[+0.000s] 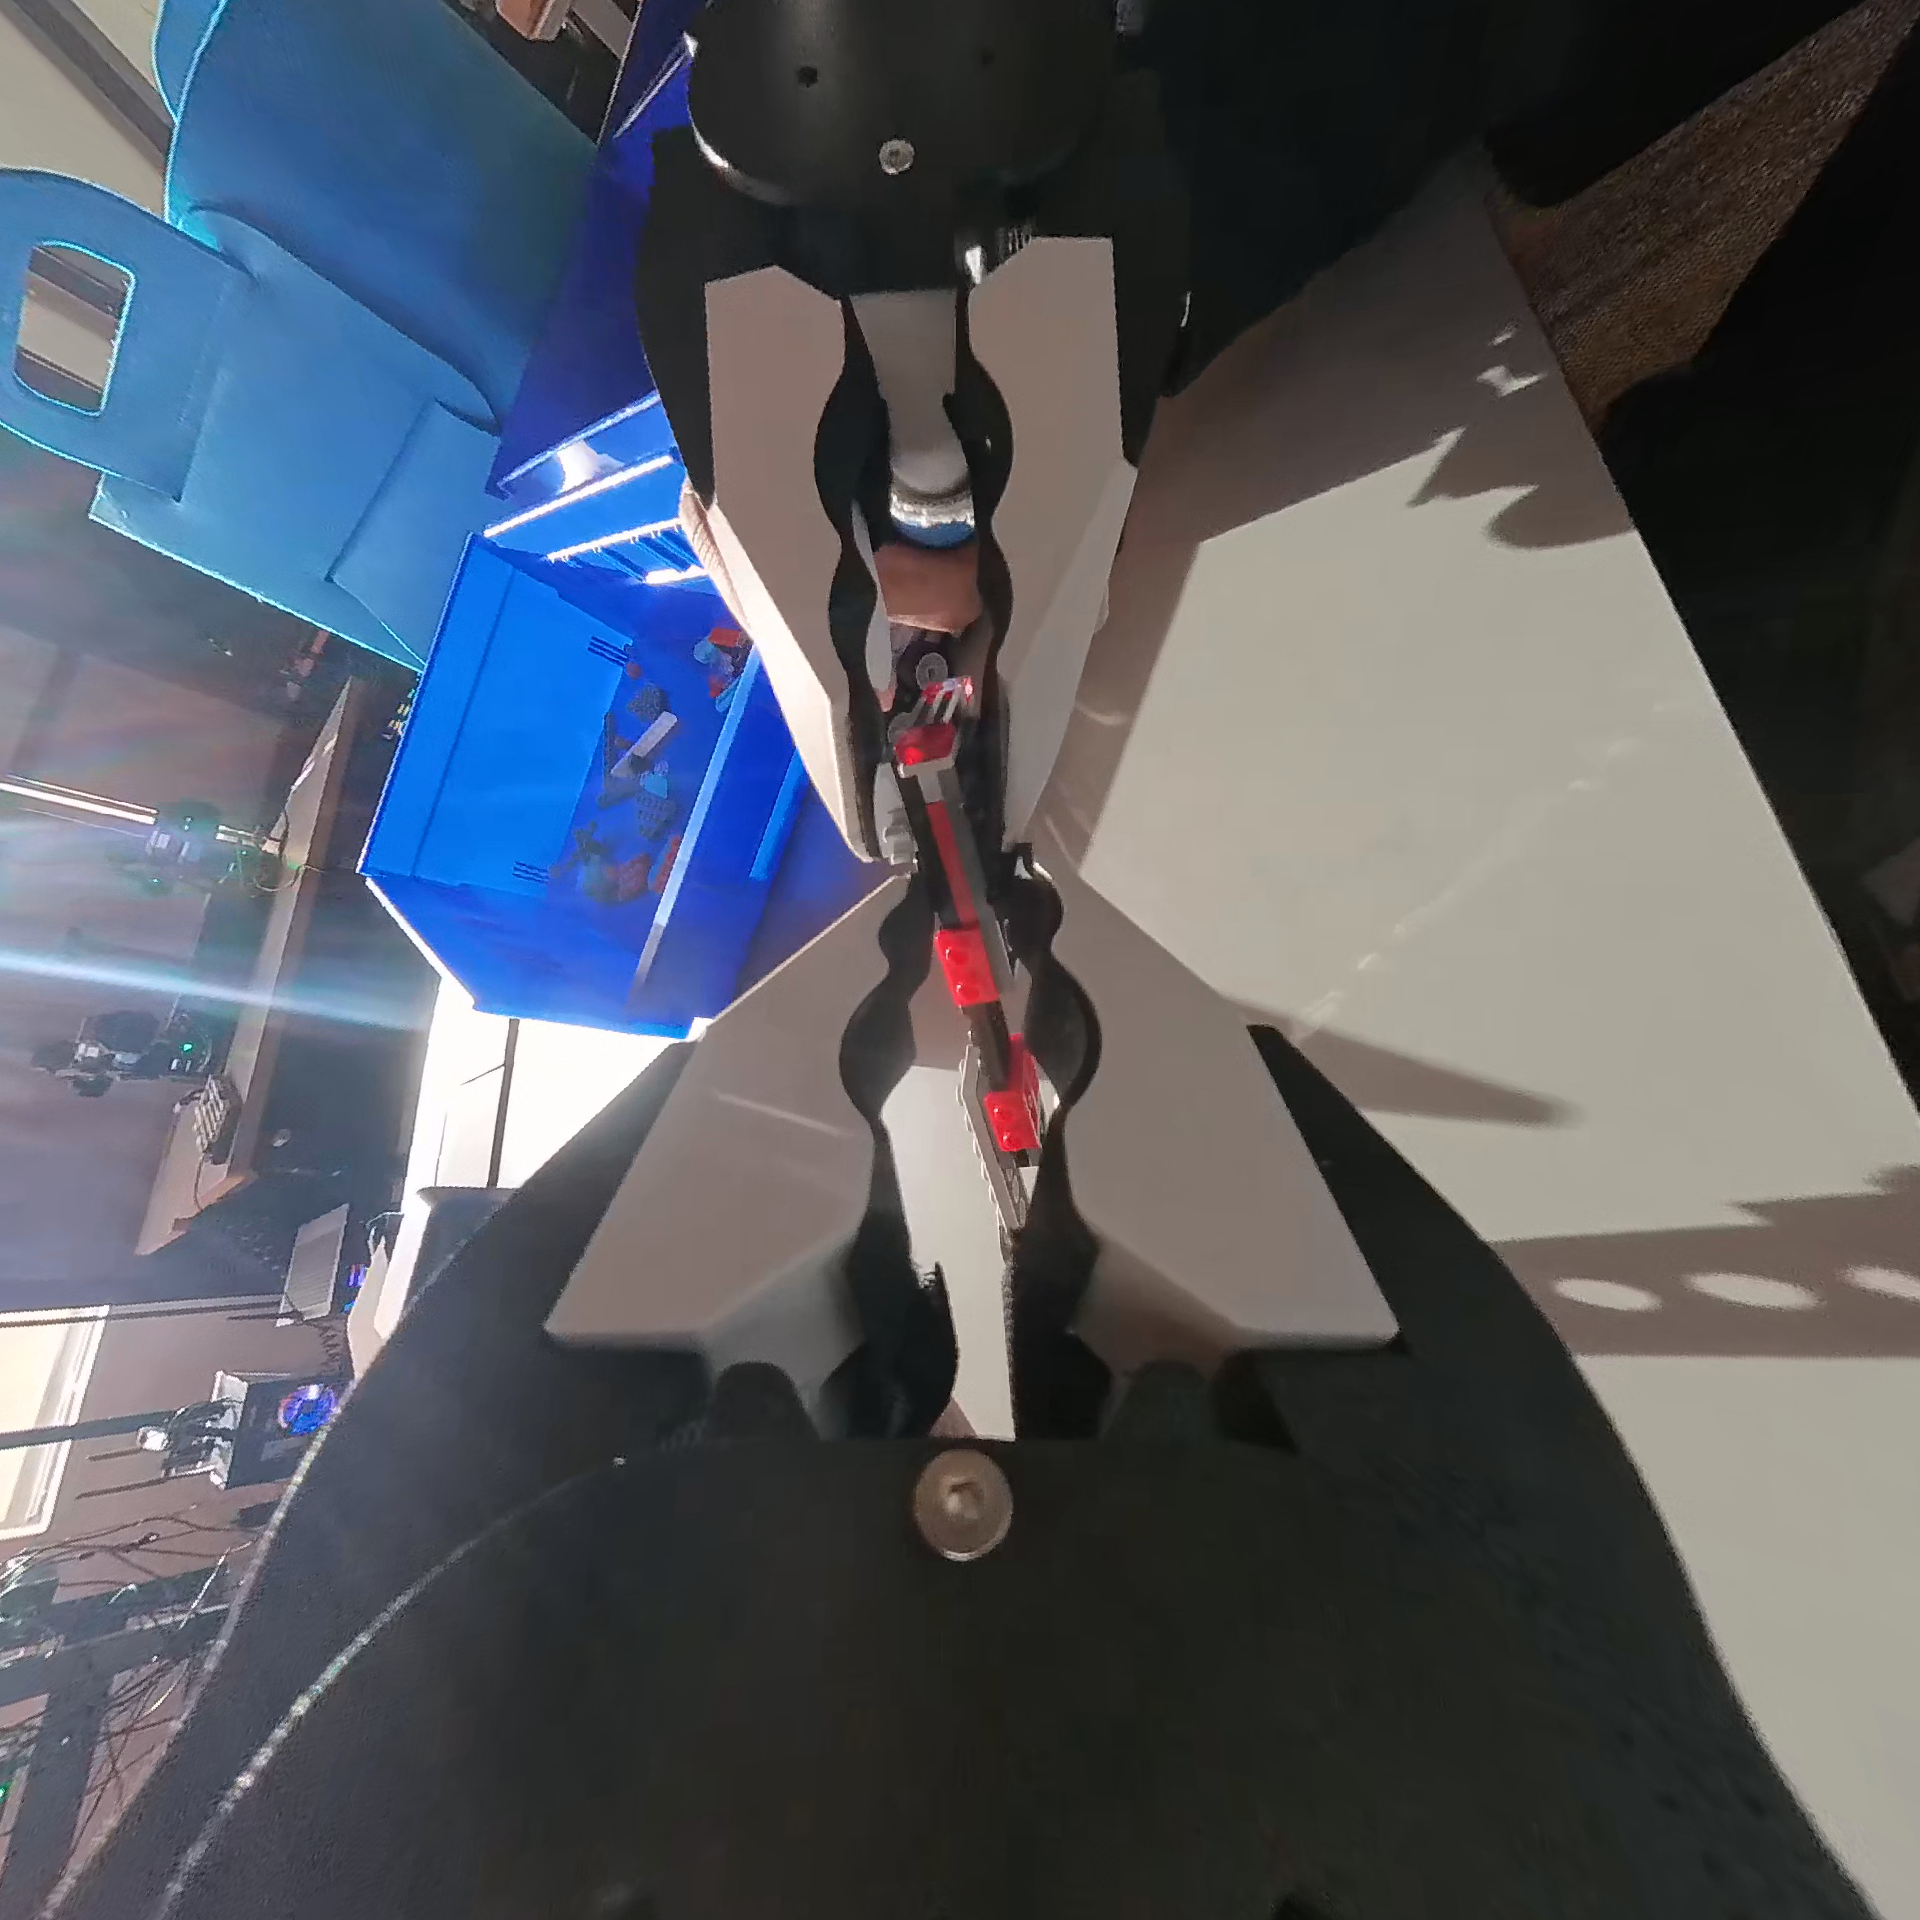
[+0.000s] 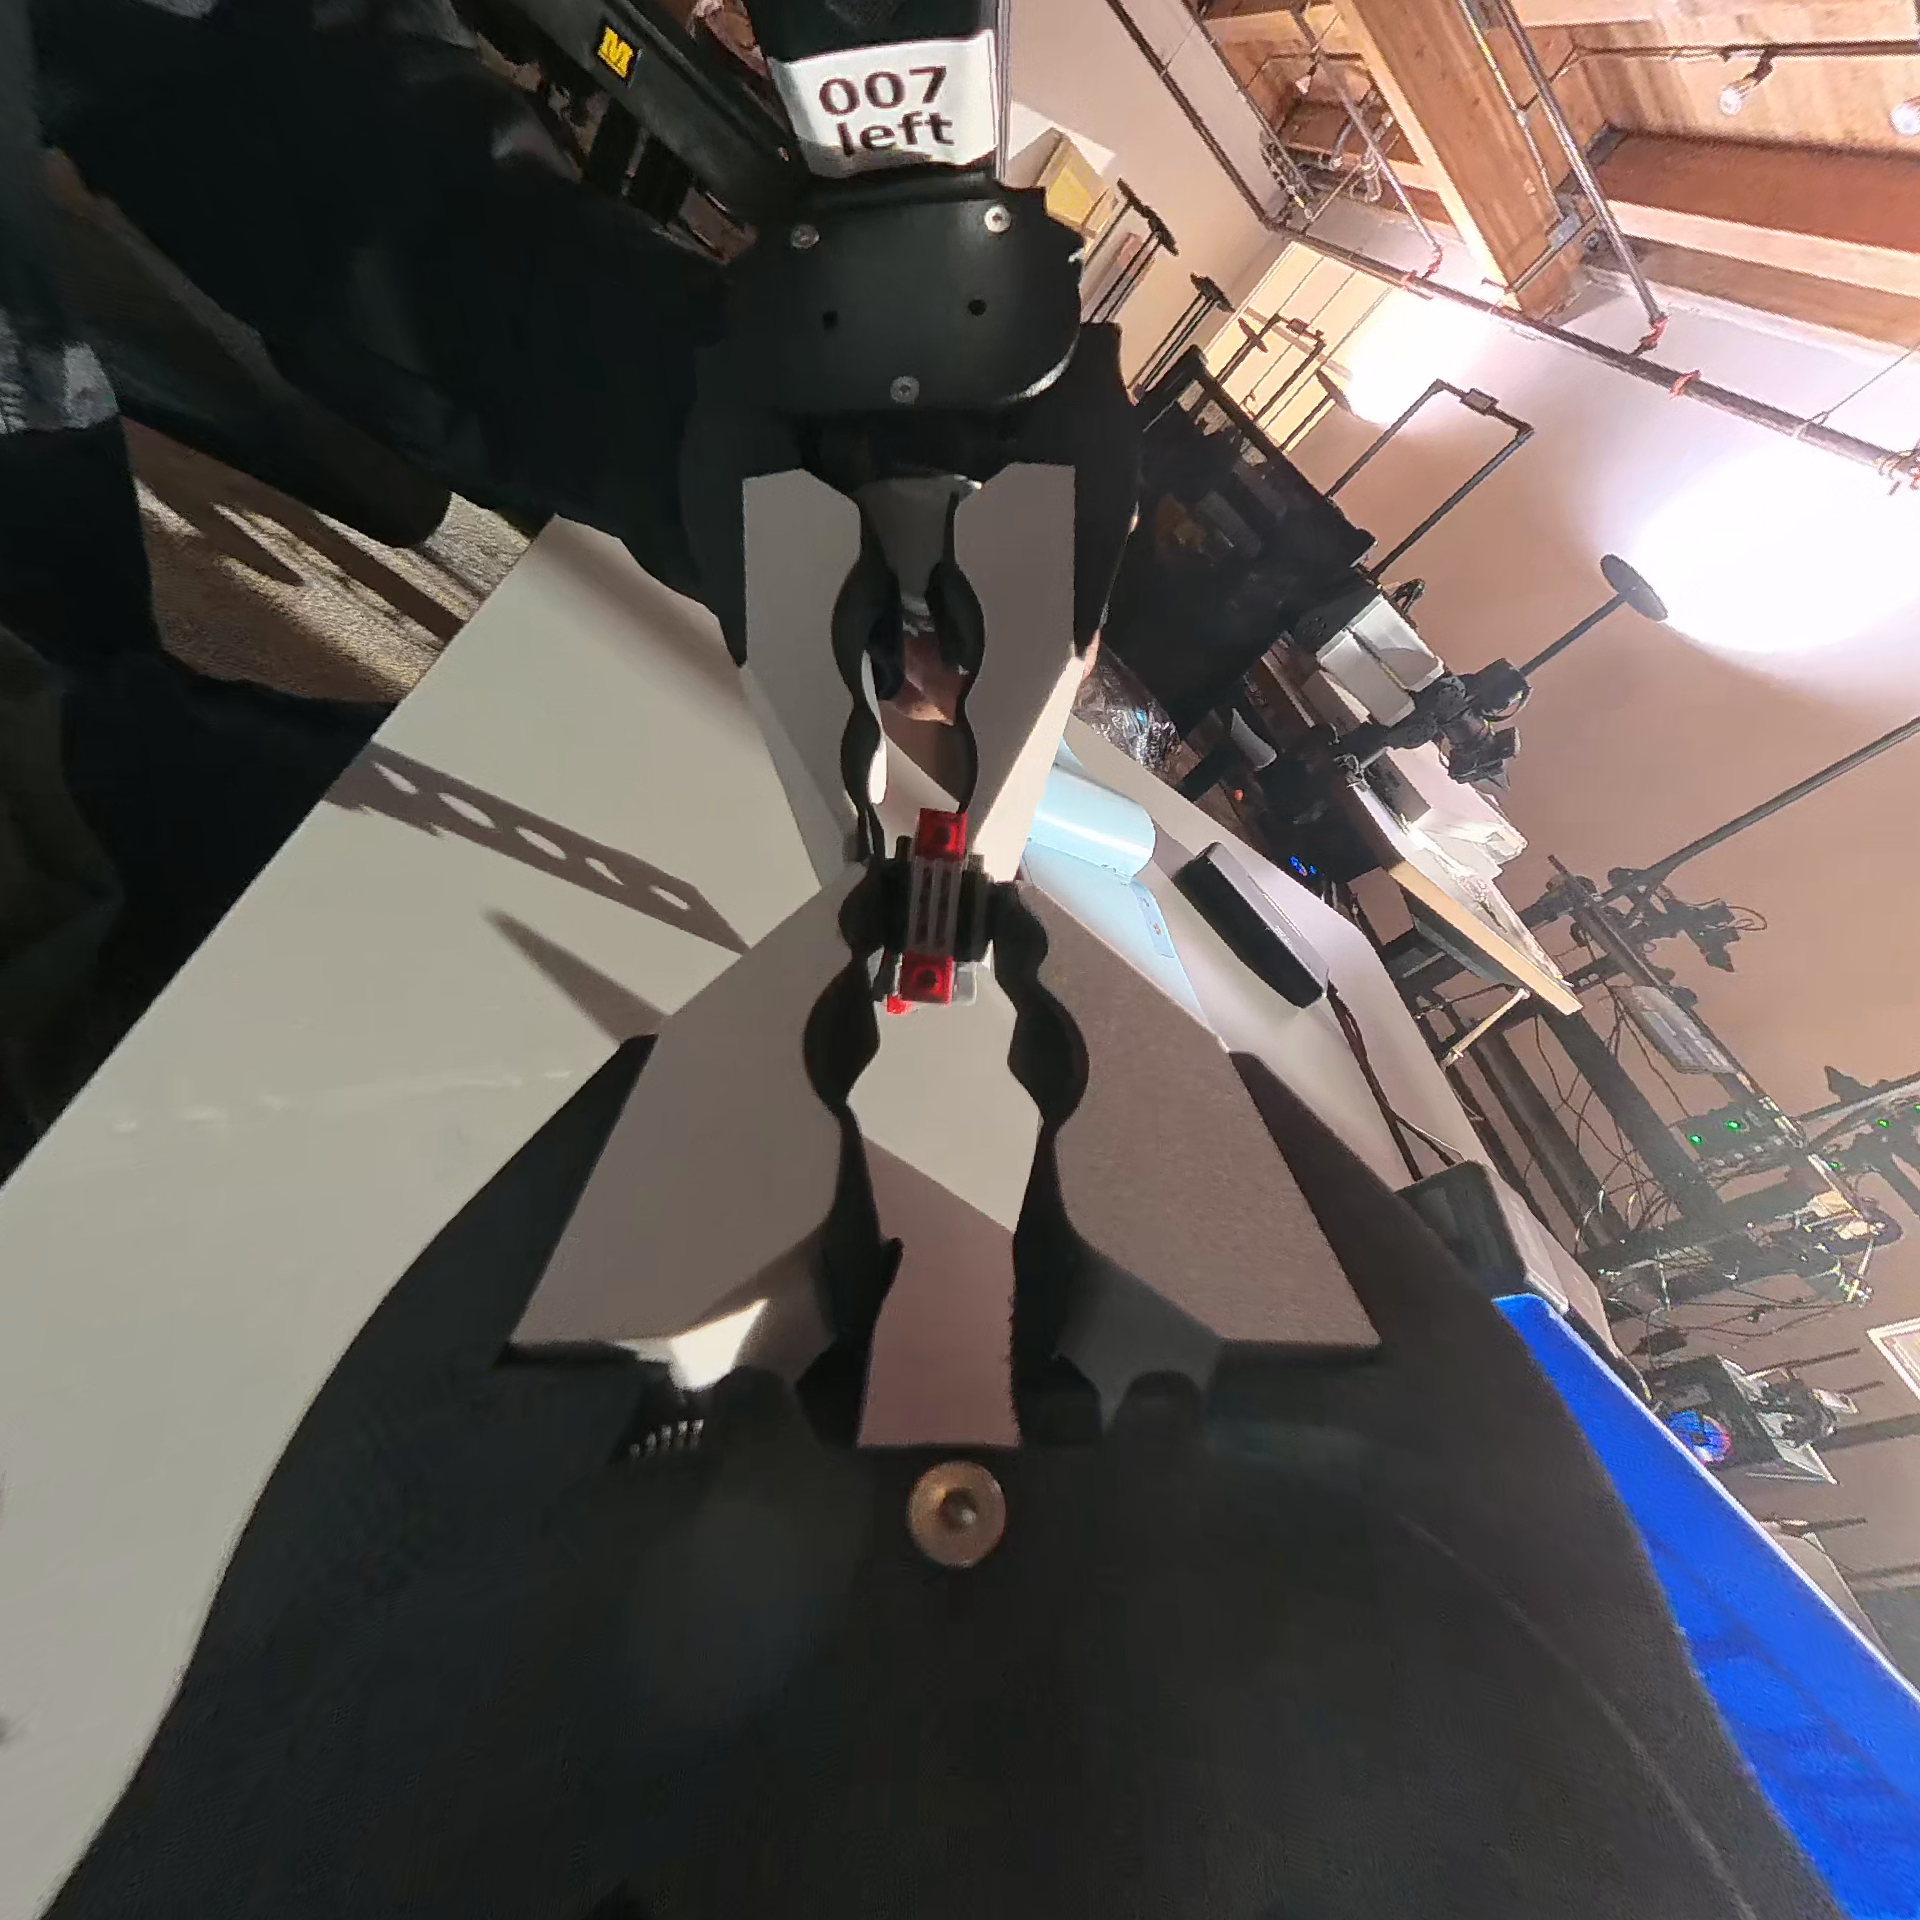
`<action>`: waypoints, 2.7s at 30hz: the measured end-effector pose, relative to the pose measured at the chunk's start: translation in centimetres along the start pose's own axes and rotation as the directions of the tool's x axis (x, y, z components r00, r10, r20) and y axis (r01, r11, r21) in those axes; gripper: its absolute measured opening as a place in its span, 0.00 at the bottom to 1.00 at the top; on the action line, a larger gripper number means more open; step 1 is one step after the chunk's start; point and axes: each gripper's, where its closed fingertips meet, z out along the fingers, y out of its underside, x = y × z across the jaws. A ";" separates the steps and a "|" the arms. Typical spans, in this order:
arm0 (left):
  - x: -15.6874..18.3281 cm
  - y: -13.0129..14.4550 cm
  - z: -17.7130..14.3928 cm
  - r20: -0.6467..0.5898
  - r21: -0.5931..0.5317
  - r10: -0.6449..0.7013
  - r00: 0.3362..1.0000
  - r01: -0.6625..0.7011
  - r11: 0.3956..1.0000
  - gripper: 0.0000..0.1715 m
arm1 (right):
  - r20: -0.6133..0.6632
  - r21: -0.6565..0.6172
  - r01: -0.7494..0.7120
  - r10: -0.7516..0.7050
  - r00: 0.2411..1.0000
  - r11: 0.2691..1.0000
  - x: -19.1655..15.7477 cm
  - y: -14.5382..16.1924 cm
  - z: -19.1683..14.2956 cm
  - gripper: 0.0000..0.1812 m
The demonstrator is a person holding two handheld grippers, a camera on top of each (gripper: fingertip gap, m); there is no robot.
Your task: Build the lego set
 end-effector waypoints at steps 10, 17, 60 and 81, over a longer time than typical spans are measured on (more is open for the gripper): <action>-1.3 1.8 2.1 0.074 -0.097 0.108 0.991 -0.101 0.990 0.10 | -0.118 -0.164 0.030 -0.050 0.992 0.986 1.1 2.8 -0.6 0.13; -2.2 6.0 5.0 0.099 -0.293 0.204 0.974 -0.167 0.941 0.10 | -0.193 -0.356 0.036 -0.111 0.975 0.934 1.6 4.9 -2.4 0.21; -0.7 10.6 -4.1 0.323 0.075 -0.763 0.560 0.788 0.611 0.31 | -0.420 -0.360 -0.615 0.467 0.778 0.701 2.0 11.1 -2.0 0.23; -2.7 12.3 -8.9 0.014 0.396 -0.993 0.121 0.911 0.116 0.26 | -0.401 -0.452 -0.629 0.486 0.777 0.633 1.1 12.2 -0.6 0.14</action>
